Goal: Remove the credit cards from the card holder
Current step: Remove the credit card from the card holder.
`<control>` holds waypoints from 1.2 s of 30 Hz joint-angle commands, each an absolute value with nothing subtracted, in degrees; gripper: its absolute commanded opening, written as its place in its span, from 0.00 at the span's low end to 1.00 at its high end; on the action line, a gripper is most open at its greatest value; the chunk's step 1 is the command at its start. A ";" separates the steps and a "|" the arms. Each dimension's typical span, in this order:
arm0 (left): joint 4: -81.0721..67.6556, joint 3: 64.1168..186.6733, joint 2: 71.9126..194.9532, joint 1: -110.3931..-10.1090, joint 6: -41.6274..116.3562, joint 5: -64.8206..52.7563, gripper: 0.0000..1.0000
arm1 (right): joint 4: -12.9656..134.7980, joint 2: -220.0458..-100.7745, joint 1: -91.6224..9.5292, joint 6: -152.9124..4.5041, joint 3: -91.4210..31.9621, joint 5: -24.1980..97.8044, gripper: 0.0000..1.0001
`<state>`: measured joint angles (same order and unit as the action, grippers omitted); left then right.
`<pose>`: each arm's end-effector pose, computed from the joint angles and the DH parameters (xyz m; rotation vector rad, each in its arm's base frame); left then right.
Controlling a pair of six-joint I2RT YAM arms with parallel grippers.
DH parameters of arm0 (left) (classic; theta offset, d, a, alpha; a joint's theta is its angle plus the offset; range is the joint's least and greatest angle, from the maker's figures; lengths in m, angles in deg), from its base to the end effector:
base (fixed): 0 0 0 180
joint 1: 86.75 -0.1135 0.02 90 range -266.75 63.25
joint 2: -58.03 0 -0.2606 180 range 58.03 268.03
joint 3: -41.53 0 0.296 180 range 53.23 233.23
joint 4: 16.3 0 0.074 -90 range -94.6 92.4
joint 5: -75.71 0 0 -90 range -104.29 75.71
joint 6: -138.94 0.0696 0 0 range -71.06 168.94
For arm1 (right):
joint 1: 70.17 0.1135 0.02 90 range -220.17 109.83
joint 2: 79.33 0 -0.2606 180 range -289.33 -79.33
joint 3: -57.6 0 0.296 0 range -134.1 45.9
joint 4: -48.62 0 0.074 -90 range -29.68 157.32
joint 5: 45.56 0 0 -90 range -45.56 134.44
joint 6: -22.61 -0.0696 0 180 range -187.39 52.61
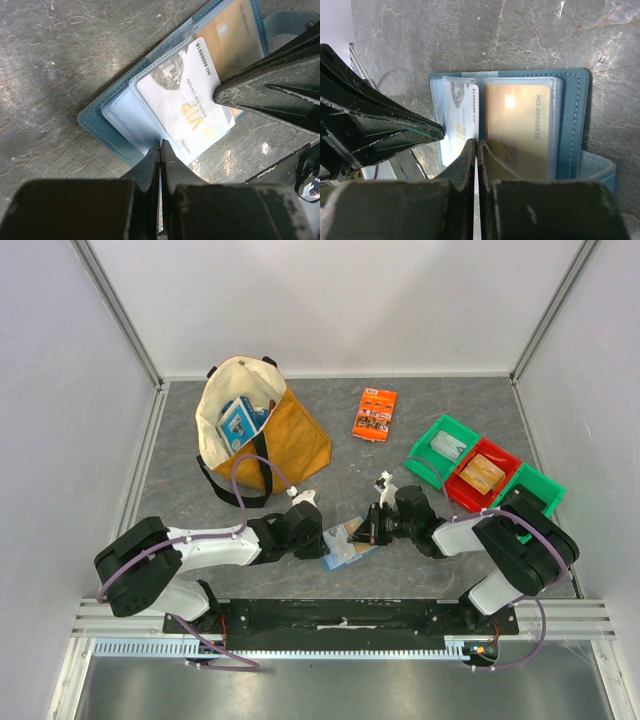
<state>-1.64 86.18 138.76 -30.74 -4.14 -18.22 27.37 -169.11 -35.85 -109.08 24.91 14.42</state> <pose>0.1762 -0.2527 0.0853 0.0347 2.6020 -0.7042 0.2188 0.1915 0.0470 -0.1740 2.4144 1.2617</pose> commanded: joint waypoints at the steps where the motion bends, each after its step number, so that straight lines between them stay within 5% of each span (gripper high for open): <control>1: 3.57 86.10 141.00 -30.85 -2.65 -19.04 0.02 | 28.41 -167.92 -36.77 -107.82 25.52 15.88 0.06; 15: -4.07 87.41 135.45 -30.85 -1.95 -18.86 0.16 | 26.66 -172.23 -36.77 -107.29 24.20 10.17 0.08; 25: -4.43 89.53 141.87 -30.85 -1.15 -18.16 0.02 | 27.10 -170.56 -36.69 -107.29 24.37 11.13 0.18; 36: -1.35 87.77 141.26 -30.85 -3.09 -18.16 0.02 | 25.17 -168.72 -37.74 -108.61 25.69 12.45 0.19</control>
